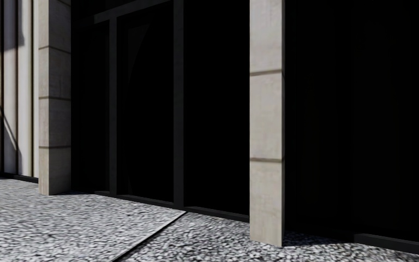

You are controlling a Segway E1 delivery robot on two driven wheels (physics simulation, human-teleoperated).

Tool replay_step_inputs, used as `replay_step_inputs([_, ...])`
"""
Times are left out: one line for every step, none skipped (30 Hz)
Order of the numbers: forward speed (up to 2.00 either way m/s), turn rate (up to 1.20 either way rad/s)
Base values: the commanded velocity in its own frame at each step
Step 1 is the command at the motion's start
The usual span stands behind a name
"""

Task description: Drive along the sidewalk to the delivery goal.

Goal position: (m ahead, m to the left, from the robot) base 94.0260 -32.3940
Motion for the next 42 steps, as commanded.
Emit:
replay_step_inputs([0.0, 0.0])
replay_step_inputs([0.0, 0.0])
replay_step_inputs([0.0, 0.0])
replay_step_inputs([0.0, 0.0])
replay_step_inputs([0.0, 0.0])
replay_step_inputs([0.0, 0.0])
replay_step_inputs([0.0, 0.0])
replay_step_inputs([0.0, 0.0])
replay_step_inputs([0.0, 0.0])
replay_step_inputs([0.0, 0.0])
replay_step_inputs([0.0, 0.0])
replay_step_inputs([0.0, 0.0])
replay_step_inputs([0.0, 0.0])
replay_step_inputs([0.0, 0.0])
replay_step_inputs([0.0, 0.0])
replay_step_inputs([0.0, 0.0])
replay_step_inputs([0.0, 0.0])
replay_step_inputs([0.0, 0.0])
replay_step_inputs([0.0, 0.0])
replay_step_inputs([0.0, 0.0])
replay_step_inputs([0.0, 0.0])
replay_step_inputs([0.0, 0.0])
replay_step_inputs([0.0, 0.0])
replay_step_inputs([0.0, 0.0])
replay_step_inputs([0.0, 0.0])
replay_step_inputs([0.0, 0.0])
replay_step_inputs([0.0, 0.0])
replay_step_inputs([0.0, 0.0])
replay_step_inputs([0.0, 0.0])
replay_step_inputs([0.0, 0.0])
replay_step_inputs([0.0, -0.1])
replay_step_inputs([0.0, -0.29])
replay_step_inputs([0.0, -0.39])
replay_step_inputs([0.0, -0.45])
replay_step_inputs([0.0, -0.54])
replay_step_inputs([0.0, -0.54])
replay_step_inputs([0.0, -0.59])
replay_step_inputs([0.0, -0.6])
replay_step_inputs([0.0, -0.61])
replay_step_inputs([0.0, -0.61])
replay_step_inputs([0.0, -0.61])
replay_step_inputs([0.0, -0.61])
